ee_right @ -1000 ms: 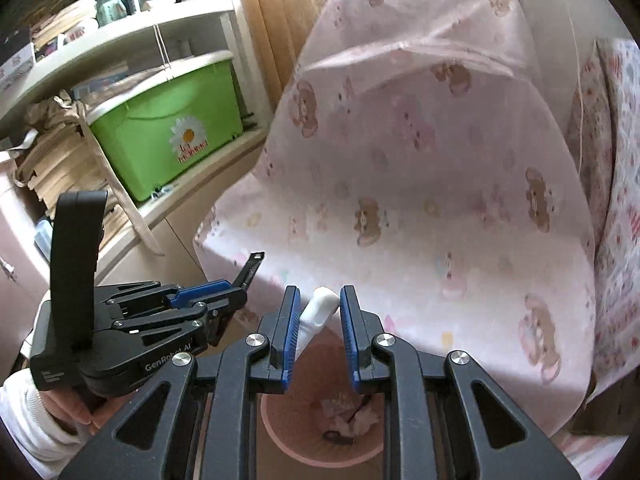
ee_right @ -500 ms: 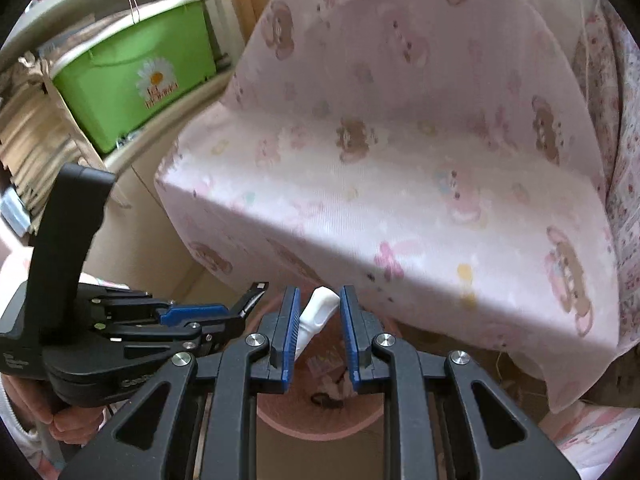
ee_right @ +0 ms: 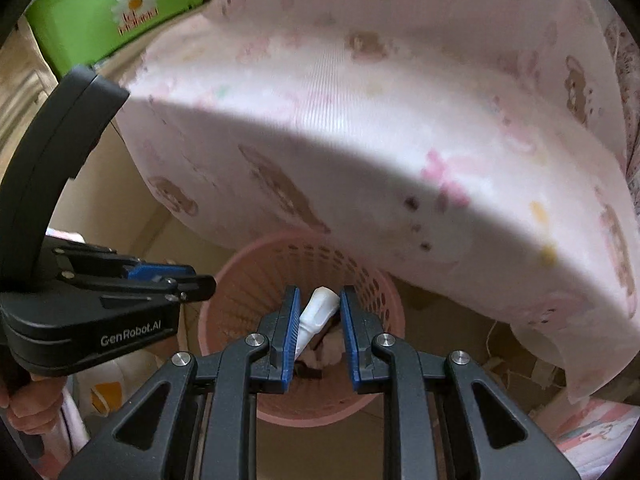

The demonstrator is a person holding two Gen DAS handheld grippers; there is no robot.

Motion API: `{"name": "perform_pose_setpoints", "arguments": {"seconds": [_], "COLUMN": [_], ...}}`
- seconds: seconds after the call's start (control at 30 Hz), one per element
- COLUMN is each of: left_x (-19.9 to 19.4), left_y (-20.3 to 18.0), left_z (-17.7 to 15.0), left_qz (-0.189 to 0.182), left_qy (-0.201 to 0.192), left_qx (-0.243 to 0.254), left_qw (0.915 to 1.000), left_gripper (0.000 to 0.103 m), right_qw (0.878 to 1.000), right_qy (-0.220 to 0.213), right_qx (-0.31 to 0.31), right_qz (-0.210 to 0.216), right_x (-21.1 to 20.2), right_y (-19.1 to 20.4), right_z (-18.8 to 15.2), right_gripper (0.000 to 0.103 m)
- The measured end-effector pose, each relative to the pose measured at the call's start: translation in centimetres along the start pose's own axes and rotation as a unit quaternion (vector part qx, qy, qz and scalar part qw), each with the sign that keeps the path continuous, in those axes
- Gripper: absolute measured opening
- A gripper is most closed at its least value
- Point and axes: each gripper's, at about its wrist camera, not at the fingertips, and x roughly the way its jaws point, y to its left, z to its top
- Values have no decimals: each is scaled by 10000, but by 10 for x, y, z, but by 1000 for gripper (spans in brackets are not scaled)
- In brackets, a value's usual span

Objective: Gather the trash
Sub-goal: 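Carry strip and stick down over the wastebasket with both tools, then open both tools to drop strip and stick into the wastebasket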

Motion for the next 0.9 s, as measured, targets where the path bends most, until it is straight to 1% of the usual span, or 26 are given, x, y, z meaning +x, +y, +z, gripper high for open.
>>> {"name": "perform_pose_setpoints", "arguments": {"seconds": [0.17, 0.27, 0.33, 0.47, 0.63, 0.67, 0.7, 0.73, 0.8, 0.87, 0.9], "left_x": [24, 34, 37, 39, 35, 33, 31, 29, 23, 18, 14], "left_y": [8, 14, 18, 23, 23, 23, 24, 23, 23, 21, 19], "left_z": [3, 2, 1, 0, 0, 0, 0, 1, 2, 3, 3], "left_qz": [-47, 54, 180, 340, 640, 663, 678, 692, 705, 792, 855], "left_qy": [420, 573, 652, 668, 548, 521, 486, 459, 375, 288, 227], "left_qx": [-307, -459, -523, -549, -474, -470, -482, -493, -463, -372, -302], "left_qw": [9986, 9973, 9963, 9957, 9953, 9953, 9954, 9953, 9957, 9957, 9956], "left_gripper": [16, 16, 18, 23, 34, 34, 35, 39, 45, 45, 48], "right_qw": [9996, 9991, 9988, 9984, 9982, 9982, 9982, 9983, 9988, 9988, 9989], "right_qy": [183, 308, 372, 435, 427, 433, 437, 427, 318, 257, 269], "right_qx": [-171, -160, -144, -150, -142, -120, -84, -23, 100, 141, 148], "right_qz": [-163, -256, -290, -323, -399, -398, -399, -387, -366, -389, -365], "right_x": [23, 38, 46, 57, 60, 60, 59, 57, 52, 47, 46], "right_y": [8, 9, 9, 10, 11, 11, 9, 7, 3, 1, 1], "right_z": [-6, -6, -6, -6, -6, -6, -6, -6, -5, -3, -2], "right_gripper": [22, 22, 22, 22, 22, 23, 30, 41, 52, 52, 52]}}
